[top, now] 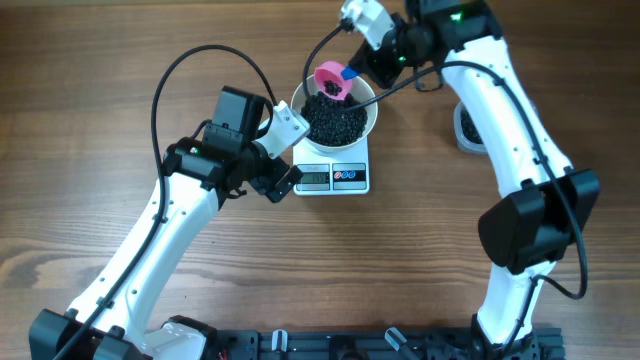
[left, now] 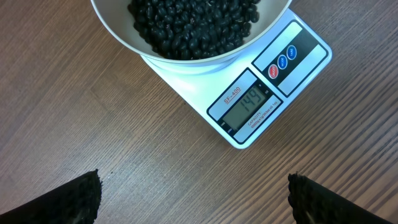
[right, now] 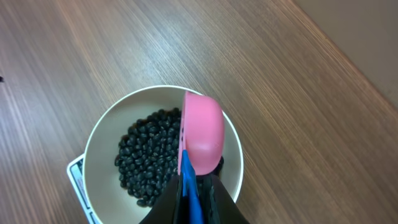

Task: Scoop item into bowl and weigh 150g on scale

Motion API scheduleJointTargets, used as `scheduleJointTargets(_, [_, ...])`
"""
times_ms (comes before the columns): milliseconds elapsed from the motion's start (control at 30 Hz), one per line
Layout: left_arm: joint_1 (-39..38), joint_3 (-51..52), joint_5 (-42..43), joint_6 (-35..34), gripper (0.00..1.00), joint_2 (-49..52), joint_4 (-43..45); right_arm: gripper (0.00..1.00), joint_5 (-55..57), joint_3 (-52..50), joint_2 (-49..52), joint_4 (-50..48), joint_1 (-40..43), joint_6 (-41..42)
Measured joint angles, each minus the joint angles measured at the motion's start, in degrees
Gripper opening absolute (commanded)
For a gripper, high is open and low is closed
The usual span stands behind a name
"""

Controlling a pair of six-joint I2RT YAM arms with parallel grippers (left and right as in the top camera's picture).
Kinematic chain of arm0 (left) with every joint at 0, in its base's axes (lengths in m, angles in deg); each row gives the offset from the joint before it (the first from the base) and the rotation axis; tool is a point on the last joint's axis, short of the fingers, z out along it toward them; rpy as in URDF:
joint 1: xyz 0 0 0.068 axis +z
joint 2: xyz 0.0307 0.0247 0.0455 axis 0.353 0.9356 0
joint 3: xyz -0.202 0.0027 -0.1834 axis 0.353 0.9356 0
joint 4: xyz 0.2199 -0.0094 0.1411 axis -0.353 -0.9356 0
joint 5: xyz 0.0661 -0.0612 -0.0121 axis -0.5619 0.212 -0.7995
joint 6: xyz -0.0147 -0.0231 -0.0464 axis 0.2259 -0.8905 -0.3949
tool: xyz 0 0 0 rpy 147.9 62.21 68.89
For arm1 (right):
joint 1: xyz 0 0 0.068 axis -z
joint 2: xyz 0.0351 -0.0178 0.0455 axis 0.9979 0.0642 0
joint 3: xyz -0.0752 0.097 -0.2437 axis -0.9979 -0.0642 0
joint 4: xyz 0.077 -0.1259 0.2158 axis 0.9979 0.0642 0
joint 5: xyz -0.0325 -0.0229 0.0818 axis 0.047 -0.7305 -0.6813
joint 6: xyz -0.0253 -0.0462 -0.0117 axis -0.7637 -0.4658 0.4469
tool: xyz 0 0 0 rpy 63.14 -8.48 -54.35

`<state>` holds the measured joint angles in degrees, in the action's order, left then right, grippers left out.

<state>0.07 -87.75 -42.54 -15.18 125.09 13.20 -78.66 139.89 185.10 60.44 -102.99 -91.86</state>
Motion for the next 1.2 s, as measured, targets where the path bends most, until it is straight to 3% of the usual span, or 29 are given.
scheduleJointTargets(300, [0.0, 0.0, 0.0, 0.0, 1.0, 0.0, 0.0, 0.04, -11.0, 0.0, 0.0, 1.0, 5.7, 4.5])
scheduleJointTargets(1200, [0.0, 0.0, 0.0, 0.0, 1.0, 0.0, 0.0, 0.04, -12.7, 0.0, 0.0, 1.1, 5.9, 5.2])
